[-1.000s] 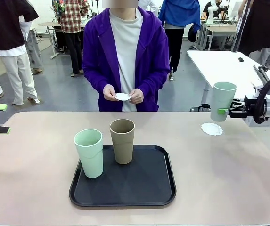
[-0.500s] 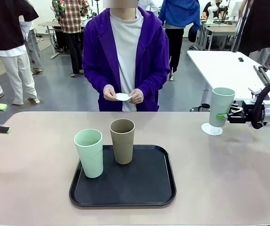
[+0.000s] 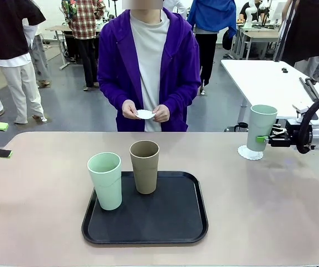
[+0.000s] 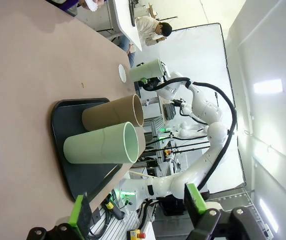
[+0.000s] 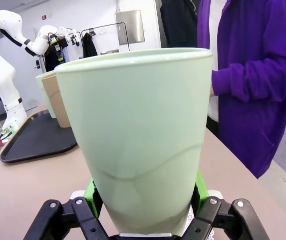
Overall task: Place coasters on the table and set cups on them.
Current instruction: Pick up one Reusable plastic cup and place it on a coaster set by the human.
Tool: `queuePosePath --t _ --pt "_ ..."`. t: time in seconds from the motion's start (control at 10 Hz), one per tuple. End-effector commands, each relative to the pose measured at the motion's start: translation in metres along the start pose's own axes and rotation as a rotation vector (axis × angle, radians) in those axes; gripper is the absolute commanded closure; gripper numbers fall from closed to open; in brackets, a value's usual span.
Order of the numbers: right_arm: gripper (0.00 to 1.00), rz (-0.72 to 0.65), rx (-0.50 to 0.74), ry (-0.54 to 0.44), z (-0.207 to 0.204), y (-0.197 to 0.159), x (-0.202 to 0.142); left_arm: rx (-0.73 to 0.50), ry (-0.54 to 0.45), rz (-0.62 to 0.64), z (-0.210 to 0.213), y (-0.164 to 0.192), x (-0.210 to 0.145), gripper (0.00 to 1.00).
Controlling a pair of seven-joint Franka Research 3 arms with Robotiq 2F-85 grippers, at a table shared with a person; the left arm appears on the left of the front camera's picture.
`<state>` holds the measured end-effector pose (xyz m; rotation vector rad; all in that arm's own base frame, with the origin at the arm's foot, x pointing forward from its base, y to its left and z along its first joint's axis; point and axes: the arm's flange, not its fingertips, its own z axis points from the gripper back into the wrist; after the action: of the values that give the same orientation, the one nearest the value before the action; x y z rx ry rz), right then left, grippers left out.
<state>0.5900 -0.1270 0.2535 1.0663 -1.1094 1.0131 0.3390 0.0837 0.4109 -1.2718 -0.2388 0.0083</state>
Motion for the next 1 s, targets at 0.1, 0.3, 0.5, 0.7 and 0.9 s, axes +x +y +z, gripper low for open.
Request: queuePosePath --t 0.1,0.3,0.5,0.7,0.9 --pt "0.17 0.000 0.000 0.000 0.000 0.000 0.000 -0.009 -0.006 -0.013 0.001 0.000 0.000 0.00" --pt "0.17 -0.004 0.016 0.003 -0.009 -0.005 -0.006 -0.009 -0.006 -0.013 0.001 0.000 0.000 0.00" --pt "0.17 0.014 0.019 -0.007 -0.013 -0.010 -0.010 -0.009 -0.006 -0.013 0.001 0.000 0.000 0.00" --pt "0.17 0.016 0.018 -0.016 -0.015 -0.017 -0.014 -0.009 -0.006 -0.013 0.001 0.000 0.000 0.00" --pt "0.17 0.015 0.014 -0.015 -0.014 -0.023 -0.019 -0.009 -0.006 -0.013 0.001 0.000 0.000 0.00"
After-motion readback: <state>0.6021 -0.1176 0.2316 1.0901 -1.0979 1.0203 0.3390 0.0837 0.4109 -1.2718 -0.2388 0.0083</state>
